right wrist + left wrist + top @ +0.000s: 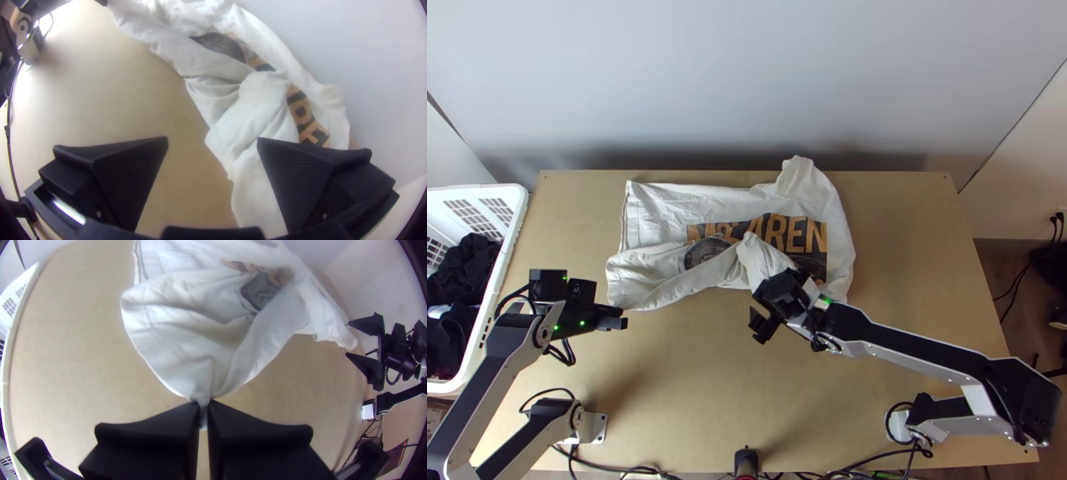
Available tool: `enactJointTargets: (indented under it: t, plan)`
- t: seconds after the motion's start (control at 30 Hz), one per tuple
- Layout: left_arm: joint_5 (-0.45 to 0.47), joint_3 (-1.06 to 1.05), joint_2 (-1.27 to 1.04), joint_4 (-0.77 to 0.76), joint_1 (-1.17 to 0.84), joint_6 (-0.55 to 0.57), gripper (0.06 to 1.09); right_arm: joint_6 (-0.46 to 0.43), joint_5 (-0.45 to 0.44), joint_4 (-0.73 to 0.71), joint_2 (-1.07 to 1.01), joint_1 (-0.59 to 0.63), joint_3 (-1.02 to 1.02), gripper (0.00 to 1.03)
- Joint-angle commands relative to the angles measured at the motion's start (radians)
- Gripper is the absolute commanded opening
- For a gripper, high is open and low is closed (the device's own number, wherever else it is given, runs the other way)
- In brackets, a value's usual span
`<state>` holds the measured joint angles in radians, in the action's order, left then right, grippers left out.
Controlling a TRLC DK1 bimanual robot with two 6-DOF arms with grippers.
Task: Fold the t-shirt
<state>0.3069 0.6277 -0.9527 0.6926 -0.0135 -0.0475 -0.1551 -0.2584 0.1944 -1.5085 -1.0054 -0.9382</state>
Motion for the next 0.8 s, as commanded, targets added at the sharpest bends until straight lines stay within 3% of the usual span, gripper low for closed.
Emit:
enactJointTargets:
  t: [0.0,0.6,0.7,0.77]
  plan:
    - [0.009,-0.005,0.002,-0.002,0.009,0.005,0.09,-0.004,-0.001,-0.036,-0.076,-0.024,-0.014,0.93]
    - [0.015,-0.008,-0.004,-0.018,0.012,0.005,0.09,-0.006,-0.004,-0.102,-0.271,0.065,-0.071,0.92]
    - [0.017,-0.01,-0.008,-0.021,0.012,0.005,0.09,-0.008,-0.004,-0.107,-0.282,0.088,-0.08,0.85]
    - [0.017,-0.01,-0.009,-0.022,0.012,0.005,0.09,-0.011,-0.005,-0.108,-0.283,0.099,-0.083,0.68]
